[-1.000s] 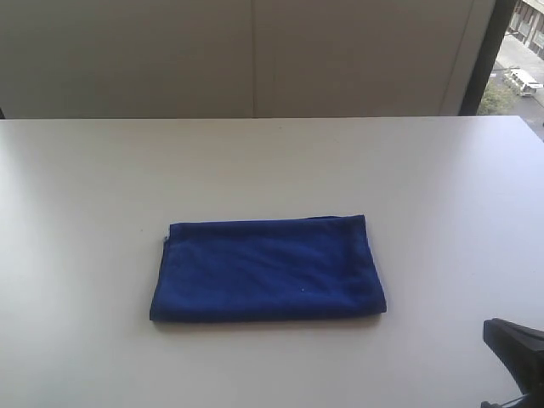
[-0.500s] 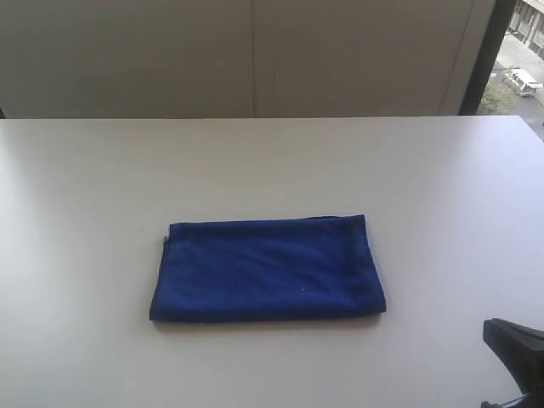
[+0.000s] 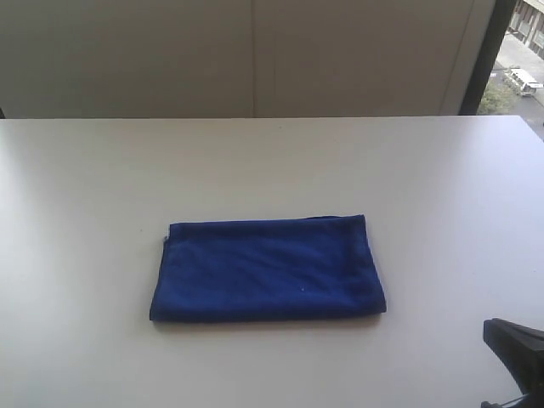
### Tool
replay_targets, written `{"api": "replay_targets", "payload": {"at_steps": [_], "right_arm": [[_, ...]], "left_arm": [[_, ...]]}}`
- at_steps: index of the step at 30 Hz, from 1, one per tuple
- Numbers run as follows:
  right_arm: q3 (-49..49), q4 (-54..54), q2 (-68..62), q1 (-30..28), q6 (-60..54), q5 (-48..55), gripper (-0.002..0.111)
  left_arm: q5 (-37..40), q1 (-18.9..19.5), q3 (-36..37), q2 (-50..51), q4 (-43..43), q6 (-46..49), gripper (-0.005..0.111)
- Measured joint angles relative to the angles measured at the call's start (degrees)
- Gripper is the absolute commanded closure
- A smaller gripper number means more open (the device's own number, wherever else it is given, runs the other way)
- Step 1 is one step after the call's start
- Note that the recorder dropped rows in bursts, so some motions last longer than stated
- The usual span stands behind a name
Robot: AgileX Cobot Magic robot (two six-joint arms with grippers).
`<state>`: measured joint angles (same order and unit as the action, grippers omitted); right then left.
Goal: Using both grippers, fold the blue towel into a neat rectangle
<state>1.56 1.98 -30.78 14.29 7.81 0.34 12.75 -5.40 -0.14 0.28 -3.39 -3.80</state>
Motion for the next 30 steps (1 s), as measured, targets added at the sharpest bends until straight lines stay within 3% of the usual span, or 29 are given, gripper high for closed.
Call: {"api": "replay_targets", "payload": {"at_steps": [9,21,30], "right_arm": [[0.00,0.00,7.60,-0.29,0.00,3.63,0.108],[0.00,0.00,30.05,-11.48,0.00,14.73,0.108],[-1.31,-0.13,30.46,-11.96,0.00,20.23,0.108]], "left_arm": [[0.00,0.00,0.00,0.00,0.00,0.00,0.107],[0.00,0.00,0.00,0.00,-0.10,0.00,0.107],[0.12,0.00,0.00,0.00,-0.10,0.00,0.107]]}}
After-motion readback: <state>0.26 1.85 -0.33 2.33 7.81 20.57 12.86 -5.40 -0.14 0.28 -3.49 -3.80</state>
